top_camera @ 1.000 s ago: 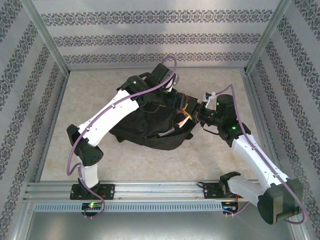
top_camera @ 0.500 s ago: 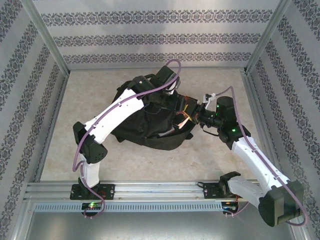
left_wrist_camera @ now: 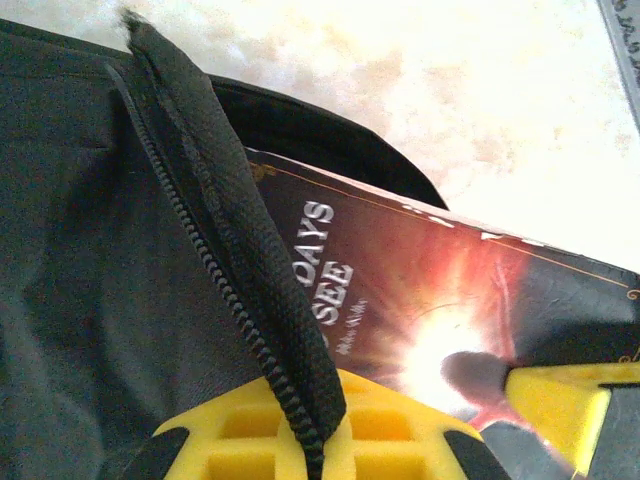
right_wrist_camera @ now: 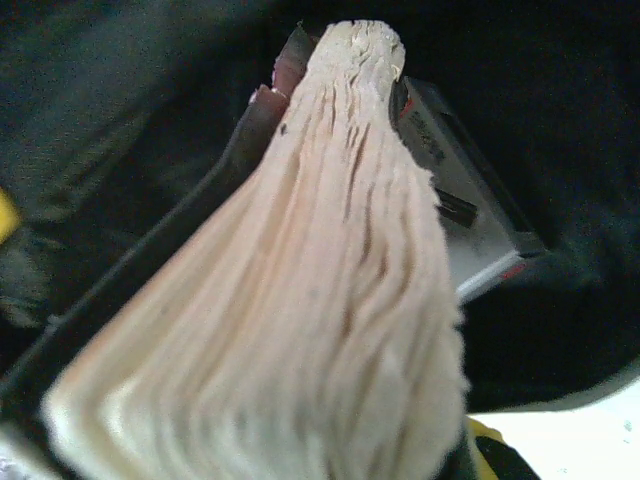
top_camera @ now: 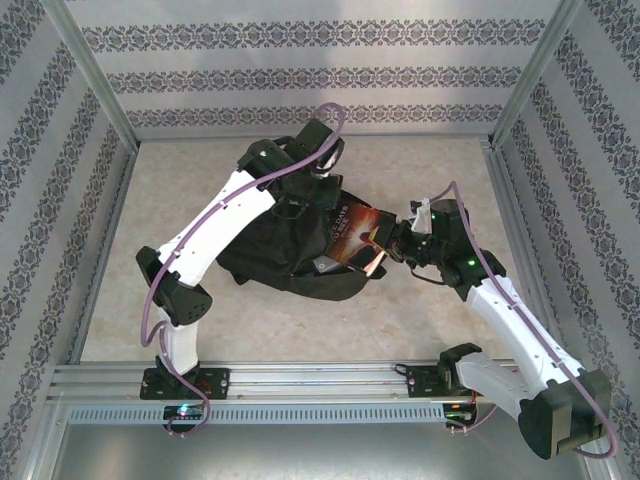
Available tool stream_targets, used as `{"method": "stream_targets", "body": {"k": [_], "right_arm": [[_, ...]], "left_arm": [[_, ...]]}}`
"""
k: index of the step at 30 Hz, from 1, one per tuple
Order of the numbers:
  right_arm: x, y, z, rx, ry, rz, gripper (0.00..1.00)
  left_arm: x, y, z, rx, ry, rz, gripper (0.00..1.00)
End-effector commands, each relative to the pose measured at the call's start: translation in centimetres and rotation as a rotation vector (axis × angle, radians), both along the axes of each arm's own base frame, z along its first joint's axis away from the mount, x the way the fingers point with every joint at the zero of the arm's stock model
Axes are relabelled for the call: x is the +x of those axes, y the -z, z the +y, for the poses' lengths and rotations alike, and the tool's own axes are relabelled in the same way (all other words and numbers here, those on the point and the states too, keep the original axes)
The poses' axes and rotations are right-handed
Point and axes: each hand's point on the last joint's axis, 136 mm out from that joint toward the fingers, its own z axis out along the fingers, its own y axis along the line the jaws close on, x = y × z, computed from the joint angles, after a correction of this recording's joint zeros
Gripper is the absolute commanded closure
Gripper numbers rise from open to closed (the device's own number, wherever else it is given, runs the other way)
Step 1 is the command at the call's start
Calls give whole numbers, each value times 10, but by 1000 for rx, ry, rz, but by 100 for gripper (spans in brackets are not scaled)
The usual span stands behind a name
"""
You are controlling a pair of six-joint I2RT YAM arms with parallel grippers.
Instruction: Pack the student bag
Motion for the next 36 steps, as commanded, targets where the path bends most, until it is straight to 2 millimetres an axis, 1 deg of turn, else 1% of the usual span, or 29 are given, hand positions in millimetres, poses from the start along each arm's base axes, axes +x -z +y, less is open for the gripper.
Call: {"method": "stream_targets", "body": {"k": [1,5,8,11,13,16,20,22,25,27,29,34,36], "right_arm": [[-6,-27,1,-38,-64,-128,100],[-8,-33,10,3,-111,-141,100],[-7,-38,24,43,-159,-149,100],[-1,-43,38,115,-184,-122,100],[2,-47,44,147,-190,-98,100],[2,-54,45,163,-194,-85,100],[-7,-66,44,184,-213,-77,100],[-10,-68,45,212,-218,-65,100],[-13,-66,49,228,-221,-55,100],[-10,-60,50,225,-205,-48,100],[-6,-57,57,233,-201,-56,100],[12,-39,76,186,-166,-89,100],[20,-26,78,136,-133,-98,100]], "left_arm": [[-17,-41,43,61,-25,-86,100],[-18,-50,67,99,-70,-117,100],[-16,-55,76,112,-88,-137,100],[-13,-57,77,113,-95,-143,100],[-11,-57,76,110,-96,-141,100],[-8,-58,75,113,-96,-142,100],[-3,-60,75,110,-106,-154,100],[0,-62,72,100,-106,-159,100],[3,-62,69,94,-102,-160,100],[4,-63,65,77,-96,-158,100],[4,-63,63,66,-93,-155,100],[6,-70,59,32,-96,-163,100],[5,-74,58,19,-95,-167,100]]}}
